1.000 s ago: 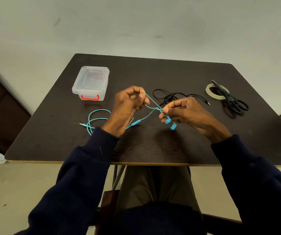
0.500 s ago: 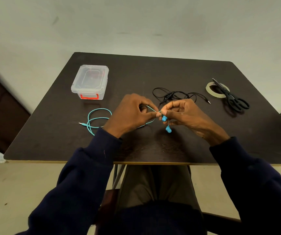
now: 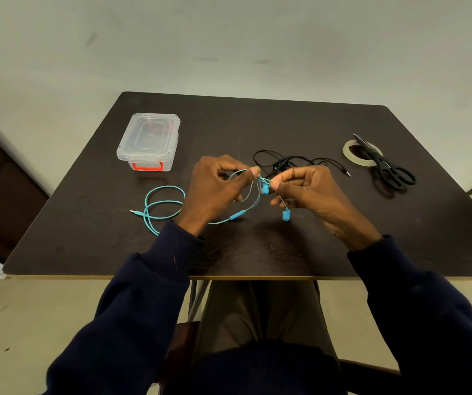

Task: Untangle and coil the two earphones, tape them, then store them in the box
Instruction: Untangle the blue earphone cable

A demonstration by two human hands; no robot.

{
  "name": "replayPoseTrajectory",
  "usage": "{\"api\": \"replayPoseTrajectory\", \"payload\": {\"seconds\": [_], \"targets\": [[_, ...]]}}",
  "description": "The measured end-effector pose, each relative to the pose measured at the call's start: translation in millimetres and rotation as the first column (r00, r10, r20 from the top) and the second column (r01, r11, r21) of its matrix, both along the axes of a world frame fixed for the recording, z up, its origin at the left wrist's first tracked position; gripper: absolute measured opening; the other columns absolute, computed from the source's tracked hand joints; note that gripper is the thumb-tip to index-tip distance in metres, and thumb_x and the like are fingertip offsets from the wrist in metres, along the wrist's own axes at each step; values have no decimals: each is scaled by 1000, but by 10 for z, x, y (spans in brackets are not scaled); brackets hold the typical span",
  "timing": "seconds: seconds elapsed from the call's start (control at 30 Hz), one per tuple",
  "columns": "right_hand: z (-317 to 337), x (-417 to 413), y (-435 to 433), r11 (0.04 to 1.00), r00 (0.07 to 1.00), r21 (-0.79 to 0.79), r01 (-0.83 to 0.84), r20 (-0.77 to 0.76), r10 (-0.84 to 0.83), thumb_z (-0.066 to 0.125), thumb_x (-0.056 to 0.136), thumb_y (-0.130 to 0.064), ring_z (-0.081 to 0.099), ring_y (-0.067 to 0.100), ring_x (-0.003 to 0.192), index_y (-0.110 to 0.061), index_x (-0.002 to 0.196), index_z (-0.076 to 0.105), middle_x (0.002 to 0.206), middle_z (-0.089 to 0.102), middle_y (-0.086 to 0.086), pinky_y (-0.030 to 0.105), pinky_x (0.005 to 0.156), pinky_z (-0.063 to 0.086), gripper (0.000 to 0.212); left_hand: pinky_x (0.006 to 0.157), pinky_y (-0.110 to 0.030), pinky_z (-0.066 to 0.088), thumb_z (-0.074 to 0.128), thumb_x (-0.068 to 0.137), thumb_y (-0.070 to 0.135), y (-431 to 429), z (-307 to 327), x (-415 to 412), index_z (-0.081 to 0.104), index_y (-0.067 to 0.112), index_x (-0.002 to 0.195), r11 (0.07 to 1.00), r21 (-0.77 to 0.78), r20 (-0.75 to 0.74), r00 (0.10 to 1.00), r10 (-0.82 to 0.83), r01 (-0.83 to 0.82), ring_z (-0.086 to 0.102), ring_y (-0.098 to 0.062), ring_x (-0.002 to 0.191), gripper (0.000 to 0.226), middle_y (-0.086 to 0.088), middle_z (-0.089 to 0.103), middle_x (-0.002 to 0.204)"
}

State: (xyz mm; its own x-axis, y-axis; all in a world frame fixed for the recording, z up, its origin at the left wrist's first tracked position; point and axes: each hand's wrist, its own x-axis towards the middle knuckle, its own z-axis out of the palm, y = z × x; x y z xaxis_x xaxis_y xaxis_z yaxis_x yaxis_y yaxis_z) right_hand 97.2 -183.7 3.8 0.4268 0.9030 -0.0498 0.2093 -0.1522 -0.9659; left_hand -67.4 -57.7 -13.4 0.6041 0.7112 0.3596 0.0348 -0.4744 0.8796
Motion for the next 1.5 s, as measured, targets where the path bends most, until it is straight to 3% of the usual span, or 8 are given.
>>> {"api": "replayPoseTrajectory", "payload": {"seconds": [0.13,0.37,0.5,0.7,0.9,1.07,1.33,1.5], "targets": [[5,-30,12,999,994,-19,36,-105,-38,74,89,-13,74,23,80,-7,98,74,96,78,12,42,81,60,11,57,-29,58,75,91,23,-4,18,-4,80,9,92,995,-103,39,999,-8,12,71,-19,58,15,0,78,82],[25,-65,25,996,977,-22,88,-194,-91,71,90,-6,75,25,85,-5,96,74,95,77,16,37,77,63,7,56,-12,49,72,93,16,-83,56,18,78,0,90,978,-208,111,993,43,-19,75,-16,64,17,-6,78,79],[12,-90,30,993,965,26,118,-238,-109,70,88,-1,75,26,84,0,95,73,92,76,19,32,75,64,7,57,-14,51,74,91,14,-115,35,45,77,1,92,973,-229,99,995,26,-3,76,-18,67,13,-8,78,81],[-27,-90,45,990,986,44,132,-112,-127,74,86,-2,77,27,85,-3,91,74,90,78,14,35,81,63,5,59,-17,53,77,89,15,-147,-31,94,74,2,93,971,-239,96,994,50,-26,77,-17,72,14,-8,78,85],[-19,-110,66,978,925,43,205,-336,-179,69,87,6,76,29,91,7,100,72,98,76,21,30,82,62,13,66,-19,55,73,91,7,-148,-57,88,71,-2,93,934,-356,148,988,34,21,77,-17,79,9,-8,79,86],[-64,-124,118,945,800,54,324,-548,-243,63,88,12,75,25,82,10,92,69,86,76,20,33,82,63,7,76,-26,59,75,85,-1,-125,-98,120,72,-1,91,964,-262,148,989,-15,54,76,-18,88,6,-8,78,92],[-138,-204,122,941,890,61,334,-349,-293,65,95,-2,74,20,80,0,102,71,92,77,15,30,80,63,10,85,-36,61,79,84,7,-94,-157,122,75,7,90,951,-298,149,988,-33,77,76,-21,89,7,-6,78,92],[-112,-196,158,951,817,22,309,-519,-253,59,96,4,72,24,84,5,97,69,86,77,16,31,82,62,10,81,-29,56,76,86,4,-87,-164,106,76,7,91,869,-485,175,984,-10,95,74,-23,94,6,-10,78,98]]}}
